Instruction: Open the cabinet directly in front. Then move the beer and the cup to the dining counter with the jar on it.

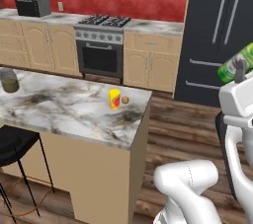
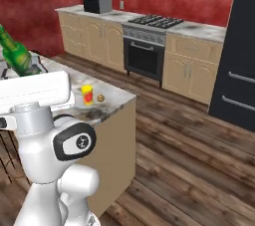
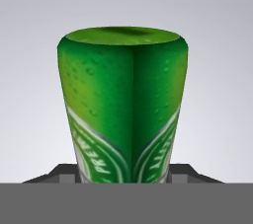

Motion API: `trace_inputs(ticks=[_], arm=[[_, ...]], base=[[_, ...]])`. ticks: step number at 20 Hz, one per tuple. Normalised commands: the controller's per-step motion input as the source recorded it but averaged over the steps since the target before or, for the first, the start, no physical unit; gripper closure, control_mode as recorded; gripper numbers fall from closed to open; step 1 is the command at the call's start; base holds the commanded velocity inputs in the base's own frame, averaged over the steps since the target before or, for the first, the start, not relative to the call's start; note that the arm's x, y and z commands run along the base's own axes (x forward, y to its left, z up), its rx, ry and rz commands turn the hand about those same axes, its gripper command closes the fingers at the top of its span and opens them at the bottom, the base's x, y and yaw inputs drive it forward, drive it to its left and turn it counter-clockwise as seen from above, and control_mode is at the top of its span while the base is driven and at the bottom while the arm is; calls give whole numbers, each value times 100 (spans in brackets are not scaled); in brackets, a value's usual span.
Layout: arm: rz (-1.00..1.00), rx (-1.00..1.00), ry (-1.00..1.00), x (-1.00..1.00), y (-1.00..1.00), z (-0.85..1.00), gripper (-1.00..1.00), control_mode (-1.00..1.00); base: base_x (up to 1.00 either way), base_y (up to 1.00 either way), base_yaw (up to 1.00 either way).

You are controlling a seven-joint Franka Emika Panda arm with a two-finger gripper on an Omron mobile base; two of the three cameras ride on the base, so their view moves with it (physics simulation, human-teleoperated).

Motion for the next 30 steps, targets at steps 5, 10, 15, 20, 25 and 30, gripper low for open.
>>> trace_inputs(ticks=[5, 10, 15, 20, 25, 30], arm=[[0, 0, 0, 0, 0, 0, 100, 100], [0, 0, 0, 0, 0, 0, 100, 100], [0, 0, 0, 0, 0, 0, 100, 100], [0, 0, 0, 0, 0, 0, 100, 100], [0, 0, 0, 0, 0, 0, 100, 100], [0, 0, 0, 0, 0, 0, 100, 100]], base=[[0, 32, 25], [0, 37, 21], [1, 54, 15], [2, 59, 10], [0, 48, 8], [0, 39, 8]])
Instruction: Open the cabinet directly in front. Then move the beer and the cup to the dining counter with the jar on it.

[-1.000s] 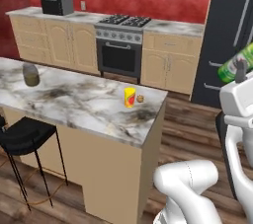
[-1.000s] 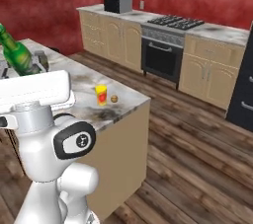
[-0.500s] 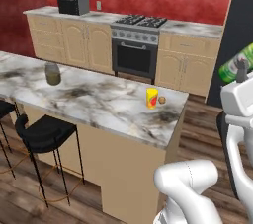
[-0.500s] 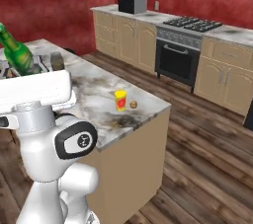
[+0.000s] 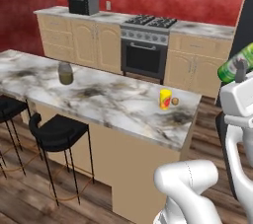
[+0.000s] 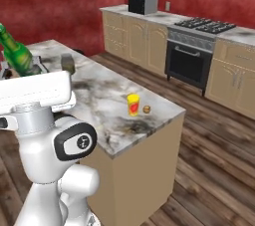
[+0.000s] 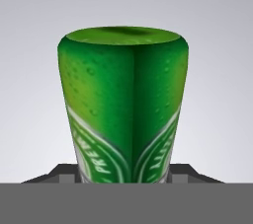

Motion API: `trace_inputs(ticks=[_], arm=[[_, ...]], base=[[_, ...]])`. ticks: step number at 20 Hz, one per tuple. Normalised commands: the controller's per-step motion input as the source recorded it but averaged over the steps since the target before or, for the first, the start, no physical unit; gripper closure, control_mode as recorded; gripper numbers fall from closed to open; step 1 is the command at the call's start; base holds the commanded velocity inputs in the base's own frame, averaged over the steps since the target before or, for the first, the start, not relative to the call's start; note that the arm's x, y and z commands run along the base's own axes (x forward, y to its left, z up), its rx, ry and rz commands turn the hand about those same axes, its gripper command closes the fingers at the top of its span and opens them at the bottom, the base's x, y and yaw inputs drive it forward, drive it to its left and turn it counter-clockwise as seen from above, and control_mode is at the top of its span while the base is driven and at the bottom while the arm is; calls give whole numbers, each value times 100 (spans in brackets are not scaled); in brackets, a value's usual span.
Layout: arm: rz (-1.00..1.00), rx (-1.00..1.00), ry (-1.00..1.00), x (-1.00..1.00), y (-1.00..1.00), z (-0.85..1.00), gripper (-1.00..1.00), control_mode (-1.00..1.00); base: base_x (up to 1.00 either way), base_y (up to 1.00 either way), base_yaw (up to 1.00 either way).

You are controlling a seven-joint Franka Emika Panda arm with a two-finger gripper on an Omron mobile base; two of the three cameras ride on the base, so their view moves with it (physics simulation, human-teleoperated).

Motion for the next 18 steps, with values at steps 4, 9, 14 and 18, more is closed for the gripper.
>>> trace_inputs(ticks=[4, 9, 14, 18], arm=[[0, 0, 0, 0, 0, 0, 100, 100], [0, 0, 0, 0, 0, 0, 100, 100], [0, 0, 0, 0, 0, 0, 100, 100], [0, 0, 0, 0, 0, 0, 100, 100]], base=[[4, 36, 6], [6, 38, 4], [4, 36, 3], [0, 38, 1]])
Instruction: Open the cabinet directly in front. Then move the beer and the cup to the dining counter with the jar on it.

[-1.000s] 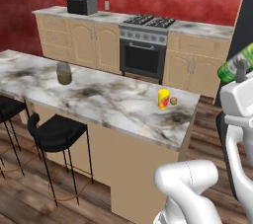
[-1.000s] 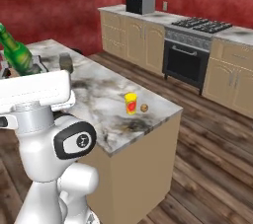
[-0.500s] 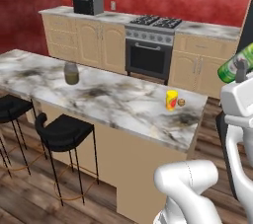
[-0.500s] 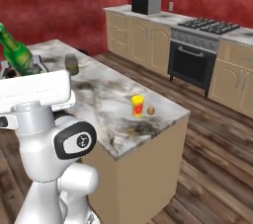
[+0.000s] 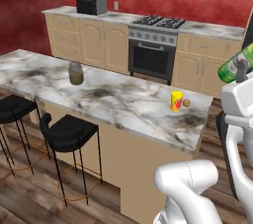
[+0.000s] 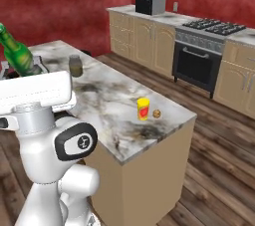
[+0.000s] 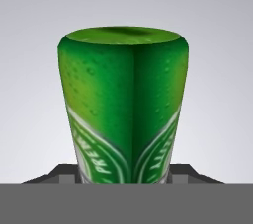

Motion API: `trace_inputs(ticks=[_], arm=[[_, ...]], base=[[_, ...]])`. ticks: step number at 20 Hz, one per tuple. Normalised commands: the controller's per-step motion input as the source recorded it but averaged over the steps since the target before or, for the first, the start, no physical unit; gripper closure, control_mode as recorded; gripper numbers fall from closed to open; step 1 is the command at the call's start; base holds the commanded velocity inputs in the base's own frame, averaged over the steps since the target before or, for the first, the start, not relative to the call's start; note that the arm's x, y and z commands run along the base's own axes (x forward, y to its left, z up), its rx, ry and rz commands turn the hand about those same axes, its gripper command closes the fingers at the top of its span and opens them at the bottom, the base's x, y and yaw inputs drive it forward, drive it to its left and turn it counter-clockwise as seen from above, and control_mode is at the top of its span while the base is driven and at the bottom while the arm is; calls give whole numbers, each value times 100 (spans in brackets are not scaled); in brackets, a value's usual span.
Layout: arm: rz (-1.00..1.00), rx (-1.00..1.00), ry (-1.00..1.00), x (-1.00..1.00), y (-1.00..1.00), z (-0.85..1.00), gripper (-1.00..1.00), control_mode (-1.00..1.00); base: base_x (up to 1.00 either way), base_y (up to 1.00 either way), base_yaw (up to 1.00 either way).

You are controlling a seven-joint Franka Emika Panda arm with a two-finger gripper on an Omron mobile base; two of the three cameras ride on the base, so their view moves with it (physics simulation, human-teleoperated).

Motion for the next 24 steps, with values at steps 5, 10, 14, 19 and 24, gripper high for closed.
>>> trace_inputs(ticks=[5, 10, 14, 19, 24], arm=[[0, 0, 0, 0, 0, 0, 100, 100], [0, 0, 0, 0, 0, 0, 100, 100], [0, 0, 0, 0, 0, 0, 100, 100], [0, 0, 0, 0, 0, 0, 100, 100], [0, 0, 0, 0, 0, 0, 100, 100]], base=[[1, 47, 0], [0, 50, 0], [2, 52, 0], [0, 46, -5], [0, 40, -11]])
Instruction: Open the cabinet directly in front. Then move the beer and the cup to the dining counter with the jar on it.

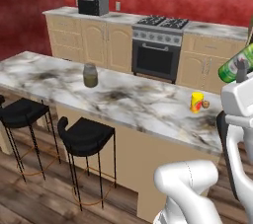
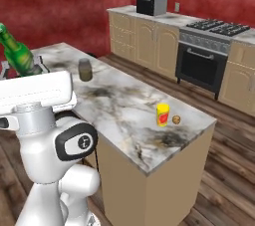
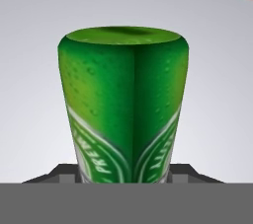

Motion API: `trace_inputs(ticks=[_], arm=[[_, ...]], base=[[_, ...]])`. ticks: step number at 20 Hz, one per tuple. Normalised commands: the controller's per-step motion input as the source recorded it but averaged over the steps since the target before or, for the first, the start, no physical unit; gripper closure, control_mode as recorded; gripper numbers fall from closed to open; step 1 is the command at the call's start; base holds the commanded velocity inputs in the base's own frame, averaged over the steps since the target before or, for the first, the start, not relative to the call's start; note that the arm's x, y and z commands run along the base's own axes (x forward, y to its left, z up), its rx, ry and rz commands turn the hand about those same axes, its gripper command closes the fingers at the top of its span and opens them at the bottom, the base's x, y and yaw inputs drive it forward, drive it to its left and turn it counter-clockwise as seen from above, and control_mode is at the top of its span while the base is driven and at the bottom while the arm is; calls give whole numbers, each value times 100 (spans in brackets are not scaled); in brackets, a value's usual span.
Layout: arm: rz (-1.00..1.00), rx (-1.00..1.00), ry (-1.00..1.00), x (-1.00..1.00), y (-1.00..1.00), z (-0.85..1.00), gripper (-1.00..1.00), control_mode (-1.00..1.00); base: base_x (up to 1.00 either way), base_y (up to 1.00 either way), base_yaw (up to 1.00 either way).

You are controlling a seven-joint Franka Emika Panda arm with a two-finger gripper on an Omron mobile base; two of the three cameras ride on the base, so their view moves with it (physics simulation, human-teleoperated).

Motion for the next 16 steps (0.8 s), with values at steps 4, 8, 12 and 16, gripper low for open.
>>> trace_inputs(ticks=[4, 8, 12, 16], arm=[[0, 0, 0, 0, 0, 0, 100, 100], [0, 0, 0, 0, 0, 0, 100, 100], [0, 0, 0, 0, 0, 0, 100, 100], [0, 0, 0, 0, 0, 0, 100, 100]], base=[[1, 33, -15], [1, 32, -16], [8, 38, -16], [14, 43, -15]])
